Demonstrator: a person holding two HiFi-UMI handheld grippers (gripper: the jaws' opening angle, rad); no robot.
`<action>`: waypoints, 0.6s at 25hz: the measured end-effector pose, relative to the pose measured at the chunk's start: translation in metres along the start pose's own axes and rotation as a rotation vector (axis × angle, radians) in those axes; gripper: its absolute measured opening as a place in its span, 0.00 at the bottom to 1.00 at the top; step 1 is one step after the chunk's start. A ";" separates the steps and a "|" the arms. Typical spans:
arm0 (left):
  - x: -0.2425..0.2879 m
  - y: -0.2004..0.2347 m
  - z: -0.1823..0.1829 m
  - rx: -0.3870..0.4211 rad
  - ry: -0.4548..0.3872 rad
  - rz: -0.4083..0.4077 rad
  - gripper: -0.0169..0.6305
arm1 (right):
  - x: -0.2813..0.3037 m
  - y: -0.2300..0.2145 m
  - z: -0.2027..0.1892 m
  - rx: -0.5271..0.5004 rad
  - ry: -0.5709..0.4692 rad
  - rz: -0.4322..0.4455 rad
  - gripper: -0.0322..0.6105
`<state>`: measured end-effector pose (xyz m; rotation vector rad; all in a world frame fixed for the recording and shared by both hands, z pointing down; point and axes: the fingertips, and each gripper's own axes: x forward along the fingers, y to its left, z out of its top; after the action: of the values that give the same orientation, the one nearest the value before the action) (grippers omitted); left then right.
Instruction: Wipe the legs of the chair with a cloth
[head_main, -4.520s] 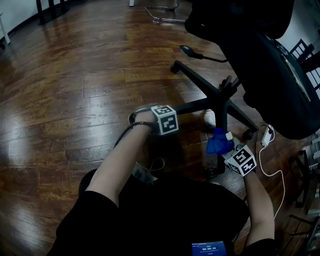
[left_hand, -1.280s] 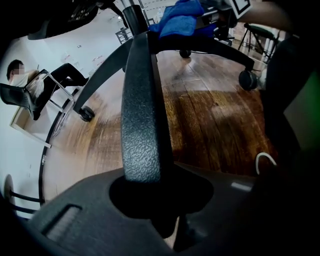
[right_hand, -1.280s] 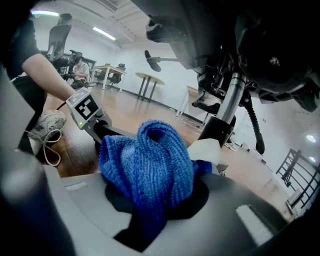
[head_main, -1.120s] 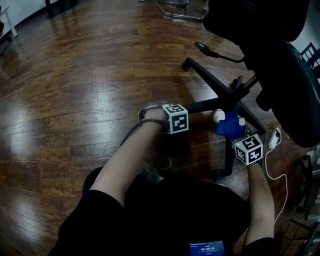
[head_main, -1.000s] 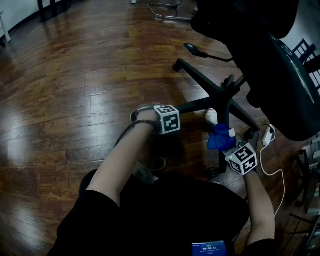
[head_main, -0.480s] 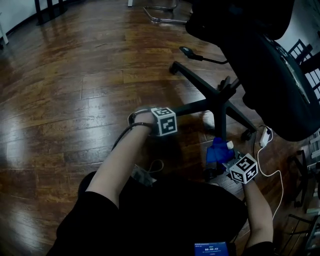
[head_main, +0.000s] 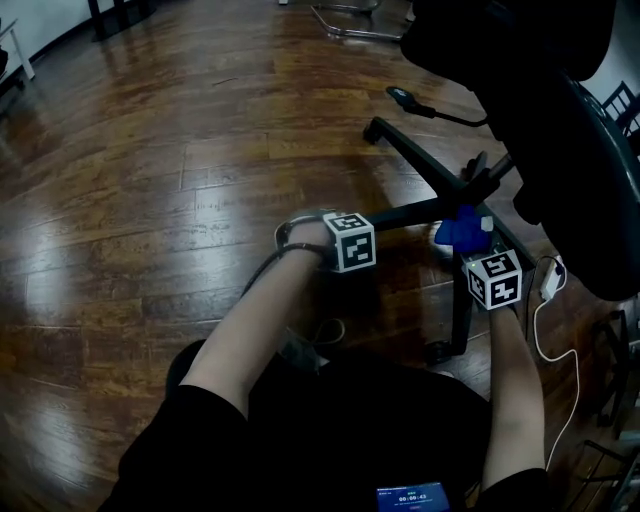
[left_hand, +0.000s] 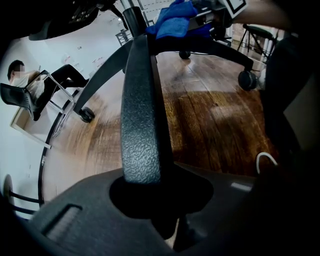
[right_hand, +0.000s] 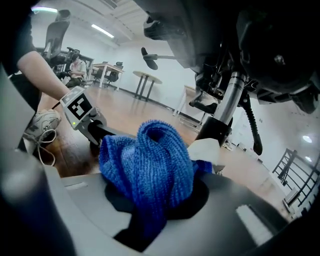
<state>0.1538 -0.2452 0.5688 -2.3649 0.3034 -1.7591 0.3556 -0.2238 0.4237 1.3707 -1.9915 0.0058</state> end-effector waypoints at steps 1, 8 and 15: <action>0.000 0.000 -0.001 -0.001 0.000 -0.001 0.15 | -0.004 0.007 -0.004 -0.008 0.004 0.013 0.18; 0.002 -0.001 -0.003 -0.002 0.009 0.005 0.15 | -0.083 0.091 -0.063 0.057 0.040 0.290 0.18; 0.003 0.001 -0.004 -0.006 0.019 0.009 0.15 | -0.141 0.145 -0.106 0.107 0.065 0.485 0.18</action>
<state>0.1511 -0.2469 0.5728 -2.3487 0.3227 -1.7798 0.3210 -0.0056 0.4799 0.9053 -2.2445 0.3773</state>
